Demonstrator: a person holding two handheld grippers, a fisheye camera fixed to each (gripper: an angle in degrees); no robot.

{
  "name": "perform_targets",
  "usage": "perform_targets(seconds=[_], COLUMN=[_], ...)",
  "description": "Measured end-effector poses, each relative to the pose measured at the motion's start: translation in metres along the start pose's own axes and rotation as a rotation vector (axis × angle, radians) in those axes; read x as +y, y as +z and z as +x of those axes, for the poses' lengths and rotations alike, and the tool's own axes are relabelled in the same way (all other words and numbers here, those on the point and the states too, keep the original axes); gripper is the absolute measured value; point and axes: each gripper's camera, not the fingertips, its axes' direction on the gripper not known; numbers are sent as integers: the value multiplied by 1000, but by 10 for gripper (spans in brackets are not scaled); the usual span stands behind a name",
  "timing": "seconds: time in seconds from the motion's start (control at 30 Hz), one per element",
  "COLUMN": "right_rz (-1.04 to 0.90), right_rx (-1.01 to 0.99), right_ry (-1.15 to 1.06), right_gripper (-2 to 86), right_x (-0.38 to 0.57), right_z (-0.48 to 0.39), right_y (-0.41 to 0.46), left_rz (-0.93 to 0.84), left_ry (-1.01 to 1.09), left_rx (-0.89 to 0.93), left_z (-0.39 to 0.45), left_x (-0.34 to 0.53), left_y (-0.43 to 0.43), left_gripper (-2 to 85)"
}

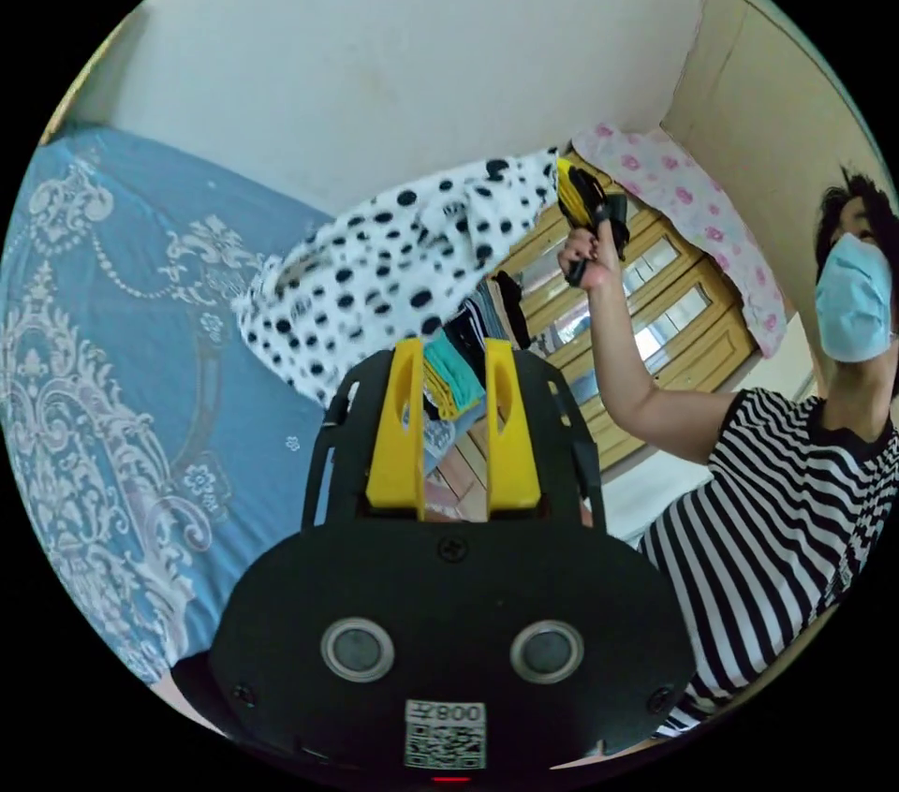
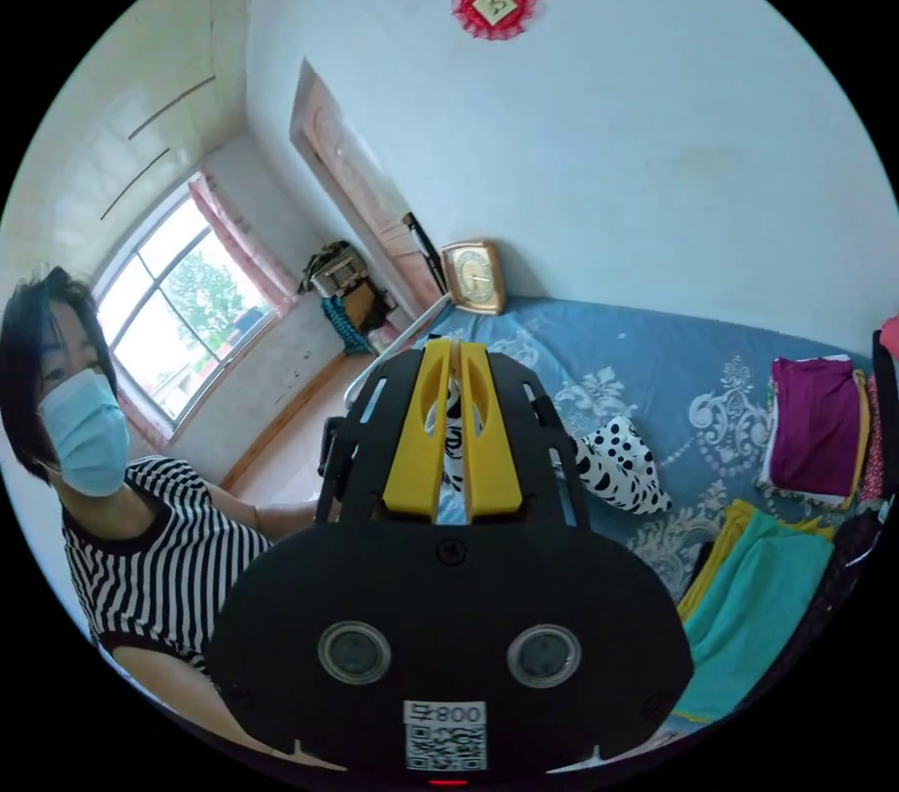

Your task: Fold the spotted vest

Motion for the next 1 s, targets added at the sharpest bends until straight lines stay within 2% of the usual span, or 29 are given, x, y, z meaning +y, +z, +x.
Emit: perform_targets(seconds=[0.13, 0.3, 0.5, 0.57, 0.8, 1.0], right_rz=[-31, -64, -73, -63, -32, 68], right_rx=[-93, -105, -97, -85, 26, -121], right_ry=[7, -1, -1, 7, 121, 256], right_gripper=[12, 11, 13, 14, 21, 32], right_x=[30, 66, 102, 112, 167, 249], right_z=[-44, -102, -143, -148, -125, -98], right_y=[24, 49, 68, 68, 59, 56], left_rz=[34, -10, -49, -40, 35, 16], left_ry=[89, 254, 377, 362, 380, 342], left_rx=[-137, -121, -215, -246, -187, -160], left_z=[67, 157, 254, 274, 349, 393], left_x=[-5, -13, -18, -21, -47, -83], left_y=[-35, -41, -40, -45, -85, -93], left_gripper=[135, 138, 72, 51, 32, 30])
